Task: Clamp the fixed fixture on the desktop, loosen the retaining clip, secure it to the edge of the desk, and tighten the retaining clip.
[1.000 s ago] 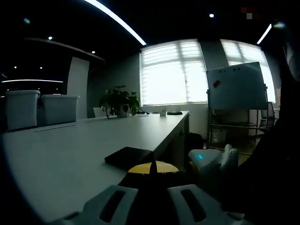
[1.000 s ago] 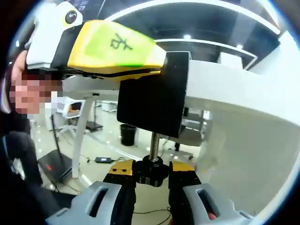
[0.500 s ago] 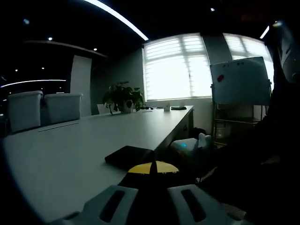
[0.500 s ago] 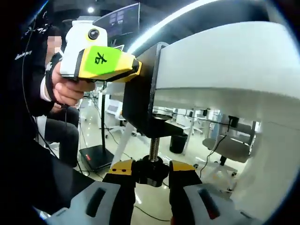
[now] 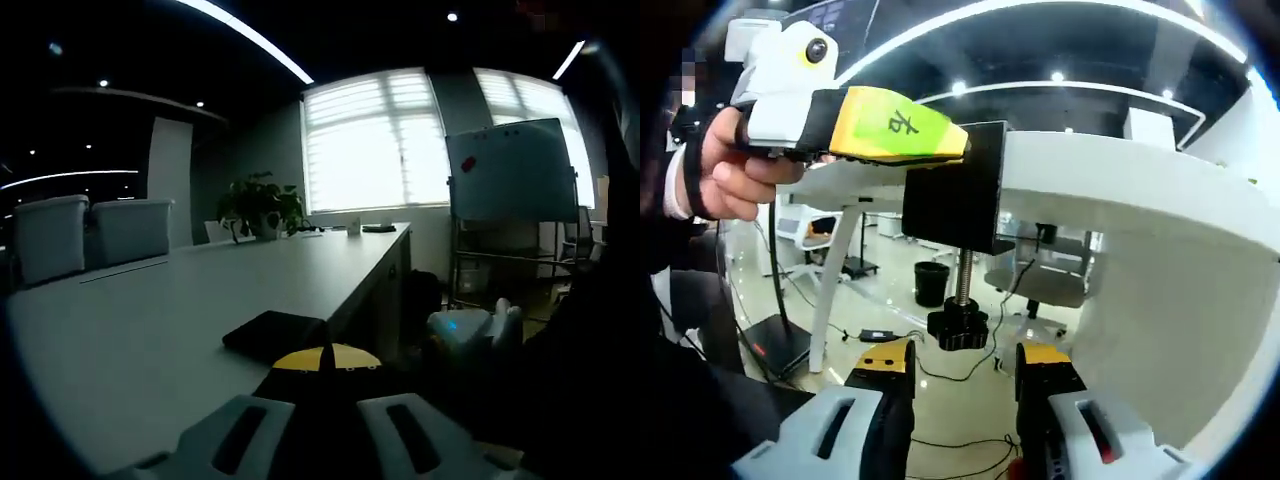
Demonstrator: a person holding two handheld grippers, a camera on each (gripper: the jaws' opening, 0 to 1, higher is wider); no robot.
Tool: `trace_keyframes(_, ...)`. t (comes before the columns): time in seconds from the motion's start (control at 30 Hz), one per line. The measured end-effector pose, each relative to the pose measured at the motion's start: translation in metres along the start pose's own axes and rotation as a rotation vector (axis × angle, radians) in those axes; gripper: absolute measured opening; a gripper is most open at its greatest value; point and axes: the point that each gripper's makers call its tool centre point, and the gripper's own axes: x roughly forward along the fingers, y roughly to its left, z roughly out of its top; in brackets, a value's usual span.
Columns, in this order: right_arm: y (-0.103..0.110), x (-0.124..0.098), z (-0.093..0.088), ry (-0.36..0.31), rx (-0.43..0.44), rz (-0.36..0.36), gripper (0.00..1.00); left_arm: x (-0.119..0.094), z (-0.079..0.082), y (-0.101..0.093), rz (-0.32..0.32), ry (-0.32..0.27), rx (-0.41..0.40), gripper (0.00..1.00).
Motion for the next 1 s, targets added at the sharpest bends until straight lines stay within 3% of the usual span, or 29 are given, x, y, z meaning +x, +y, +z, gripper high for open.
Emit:
trace_keyframes(0.03,-0.004,0.002,0.000,0.002,0.036,-0.050,0.45,0.000,0.000,0.000,-0.002,0.000,-0.004,0.00)
trace_keyframes(0.2,0.000,0.017,0.004,0.025,0.060,-0.180,0.44,-0.001,0.001,0.000,0.001,-0.010,-0.008,0.00)
trace_keyframes(0.3,0.003,0.021,0.001,0.037,0.126,-0.214,0.34,-0.002,0.001,-0.001,-0.001,-0.020,-0.014,0.01)
trace_keyframes(0.47,-0.001,0.020,0.002,0.034,0.110,-0.253,0.27,-0.005,0.002,-0.001,-0.006,-0.021,-0.015,0.00)
trace_keyframes(0.67,-0.003,0.020,0.002,0.049,0.093,-0.201,0.26,-0.007,0.002,-0.002,-0.005,-0.027,-0.021,0.00)
trace_keyframes(1.0,0.009,0.022,0.005,0.014,0.019,0.150,0.25,-0.008,0.002,-0.003,0.005,-0.014,-0.019,0.00)
